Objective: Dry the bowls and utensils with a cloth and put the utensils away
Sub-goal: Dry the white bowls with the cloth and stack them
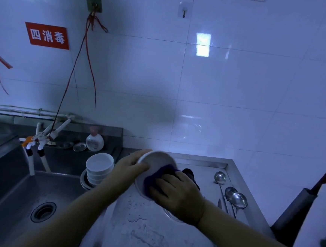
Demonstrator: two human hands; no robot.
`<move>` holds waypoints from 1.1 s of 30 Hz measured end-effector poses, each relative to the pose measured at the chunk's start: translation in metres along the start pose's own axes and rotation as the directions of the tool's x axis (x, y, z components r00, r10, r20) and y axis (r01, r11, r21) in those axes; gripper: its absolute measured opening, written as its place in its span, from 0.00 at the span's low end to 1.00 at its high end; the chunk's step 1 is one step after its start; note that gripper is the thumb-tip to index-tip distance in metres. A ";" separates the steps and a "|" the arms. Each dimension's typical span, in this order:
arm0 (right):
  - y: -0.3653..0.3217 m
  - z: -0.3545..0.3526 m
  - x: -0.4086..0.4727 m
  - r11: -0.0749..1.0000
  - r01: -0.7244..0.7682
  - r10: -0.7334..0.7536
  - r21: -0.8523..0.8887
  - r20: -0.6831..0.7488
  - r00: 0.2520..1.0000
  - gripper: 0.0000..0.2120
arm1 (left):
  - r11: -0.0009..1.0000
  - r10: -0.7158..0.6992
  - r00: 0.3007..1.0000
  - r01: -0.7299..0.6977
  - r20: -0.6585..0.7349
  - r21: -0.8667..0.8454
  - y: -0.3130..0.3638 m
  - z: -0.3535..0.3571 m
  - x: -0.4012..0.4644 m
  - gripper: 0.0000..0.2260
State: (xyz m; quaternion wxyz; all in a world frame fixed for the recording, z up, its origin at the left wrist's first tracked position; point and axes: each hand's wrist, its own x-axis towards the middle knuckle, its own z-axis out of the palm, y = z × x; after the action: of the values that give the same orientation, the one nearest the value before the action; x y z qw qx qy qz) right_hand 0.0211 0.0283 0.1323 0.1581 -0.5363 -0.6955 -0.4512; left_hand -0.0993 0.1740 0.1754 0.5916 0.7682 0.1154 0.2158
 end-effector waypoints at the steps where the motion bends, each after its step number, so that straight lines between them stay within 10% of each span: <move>1: -0.007 0.000 0.006 0.994 -0.108 0.107 -0.009 -0.032 0.994 0.04 | 1.000 0.020 0.996 -0.022 -0.090 -0.019 -0.003 0.010 -0.004 0.15; 7: -0.044 0.003 0.023 0.907 -0.419 0.422 0.047 -0.104 0.901 0.07 | 0.968 0.141 0.918 -0.207 -0.371 -0.144 -0.009 0.043 -0.017 0.12; 18: 0.017 0.008 -0.015 0.977 0.208 -0.210 0.056 0.039 0.977 0.06 | 0.995 -0.081 0.969 0.063 0.234 0.082 0.001 -0.011 0.011 0.19; 26: -0.029 0.017 0.023 0.910 -0.412 0.415 0.055 -0.113 0.903 0.08 | 0.986 0.067 0.938 -0.113 -0.340 -0.118 -0.016 0.037 -0.007 0.10; 33: -0.019 0.017 -0.005 0.990 -0.130 0.131 0.053 -0.020 0.991 0.09 | 0.991 0.132 0.980 -0.131 -0.151 0.016 -0.007 0.018 -0.007 0.14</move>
State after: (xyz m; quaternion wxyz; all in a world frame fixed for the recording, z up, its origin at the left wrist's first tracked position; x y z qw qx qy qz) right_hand 0.0107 0.0384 0.1112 0.2091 -0.5712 -0.6684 -0.4281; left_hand -0.0968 0.1576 0.1632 0.5631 0.7575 0.1096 0.3117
